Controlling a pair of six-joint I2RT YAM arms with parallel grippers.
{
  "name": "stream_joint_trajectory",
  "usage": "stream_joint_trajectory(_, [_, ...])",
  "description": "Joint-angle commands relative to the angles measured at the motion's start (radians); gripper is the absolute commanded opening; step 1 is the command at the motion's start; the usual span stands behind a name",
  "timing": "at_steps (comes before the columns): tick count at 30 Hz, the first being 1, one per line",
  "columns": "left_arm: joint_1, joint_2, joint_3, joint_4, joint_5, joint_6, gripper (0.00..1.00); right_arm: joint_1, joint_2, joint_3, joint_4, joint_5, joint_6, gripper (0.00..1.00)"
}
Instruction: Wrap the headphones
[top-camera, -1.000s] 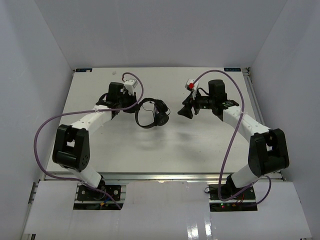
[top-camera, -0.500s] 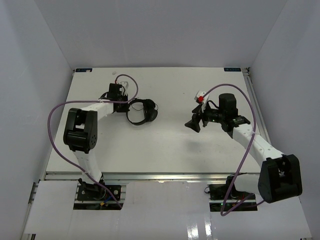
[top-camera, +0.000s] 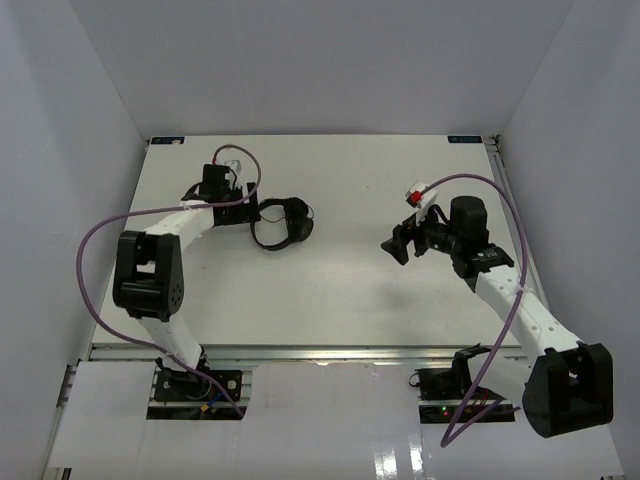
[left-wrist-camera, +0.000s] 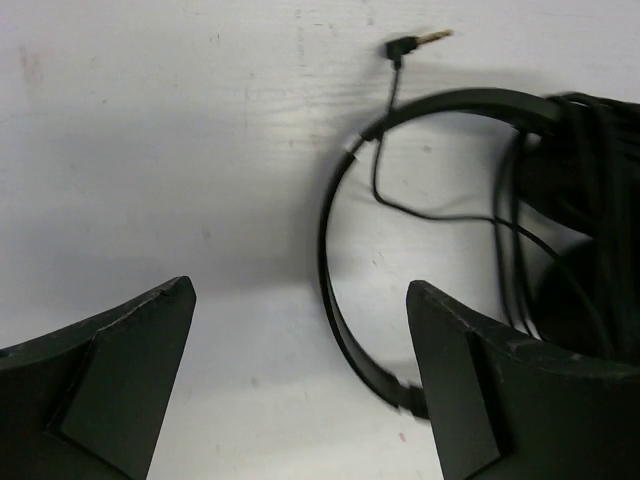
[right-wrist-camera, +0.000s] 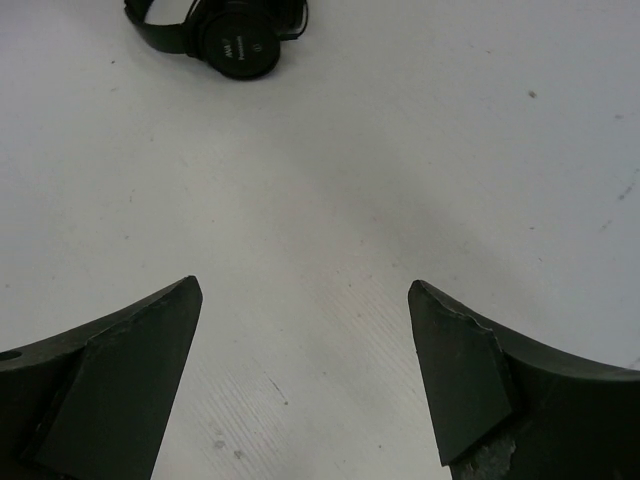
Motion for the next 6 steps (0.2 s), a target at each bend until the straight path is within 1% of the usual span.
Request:
stream_joint_trajectory(1, [0.003,-0.331,-0.080,0.017,0.168,-0.049,0.98,-0.007,-0.082,-0.007,0.013,0.263,0.105,0.90])
stream_joint_trajectory(2, [0.003,-0.387,-0.137,0.036,0.200,-0.054,0.98,-0.007,-0.095,-0.010,0.005,0.285,0.103,0.90])
stream_joint_trajectory(4, [0.003,-0.554,-0.213,0.080,0.286,-0.071,0.98,-0.008,-0.128,-0.024,0.001,0.326,0.103,0.90])
stream_joint_trajectory(6, [0.003,-0.723,-0.327,0.136,0.327,-0.106,0.98,-0.010,-0.152,-0.025,-0.012,0.342,0.108,0.90])
